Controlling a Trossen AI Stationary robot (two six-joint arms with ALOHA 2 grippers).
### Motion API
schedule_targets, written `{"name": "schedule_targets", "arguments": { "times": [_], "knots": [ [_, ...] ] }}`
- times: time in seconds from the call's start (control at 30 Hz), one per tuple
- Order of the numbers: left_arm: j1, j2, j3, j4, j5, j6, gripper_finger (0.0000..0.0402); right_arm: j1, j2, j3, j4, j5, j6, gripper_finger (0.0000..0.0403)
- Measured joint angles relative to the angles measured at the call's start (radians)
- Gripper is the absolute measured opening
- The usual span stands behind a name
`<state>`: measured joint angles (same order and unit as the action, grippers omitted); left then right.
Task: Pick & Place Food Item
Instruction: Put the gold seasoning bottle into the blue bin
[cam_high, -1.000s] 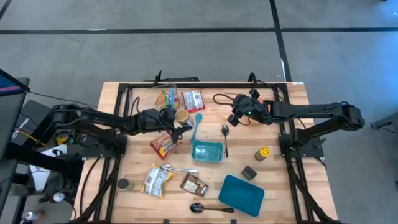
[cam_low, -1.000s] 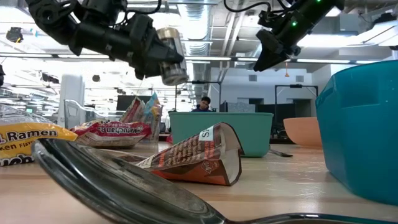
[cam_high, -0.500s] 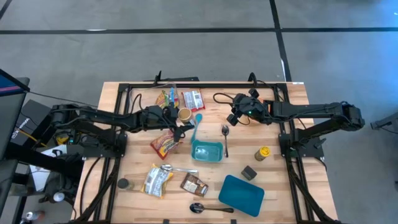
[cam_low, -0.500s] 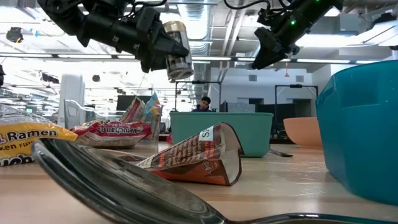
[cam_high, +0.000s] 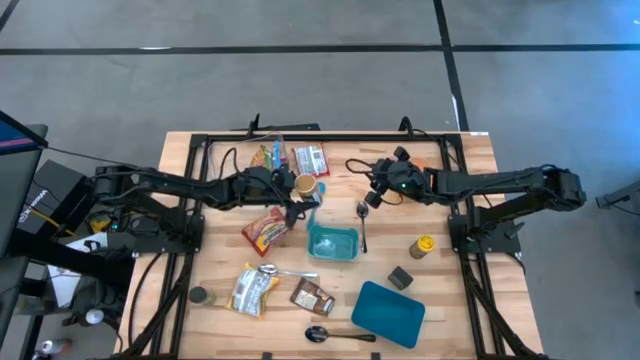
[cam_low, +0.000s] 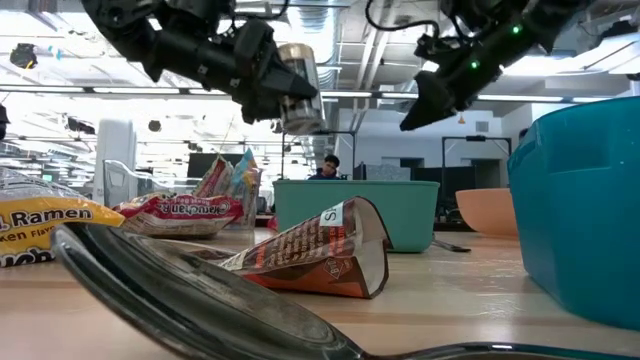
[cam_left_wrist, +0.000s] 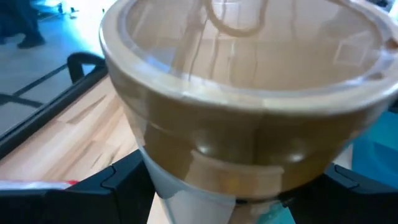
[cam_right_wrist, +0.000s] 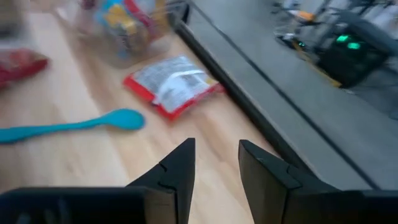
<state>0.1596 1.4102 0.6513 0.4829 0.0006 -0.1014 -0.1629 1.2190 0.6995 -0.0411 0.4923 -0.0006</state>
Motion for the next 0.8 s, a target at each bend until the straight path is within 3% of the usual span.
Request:
{"name": "schedule_targets", "arguments": {
  "times": [0.23,0.43,0.8],
  "knots": [
    [0.018,0.093,0.062,-0.013,0.065,0.000,0.0280,-0.040,0.000,-0.018,0.059,-0.178,-0.007,0.0116],
    [0.018,0.138,0.131,-0.109,0.077,0.000,0.0280,-0.063,0.000,-0.018,0.087,-0.458,0.023,0.0116],
    [0.018,0.138,0.138,-0.155,0.077,0.000,0.0280,-0.006,0.000,-0.018,0.146,-0.494,0.055,0.0116]
  ]
}}
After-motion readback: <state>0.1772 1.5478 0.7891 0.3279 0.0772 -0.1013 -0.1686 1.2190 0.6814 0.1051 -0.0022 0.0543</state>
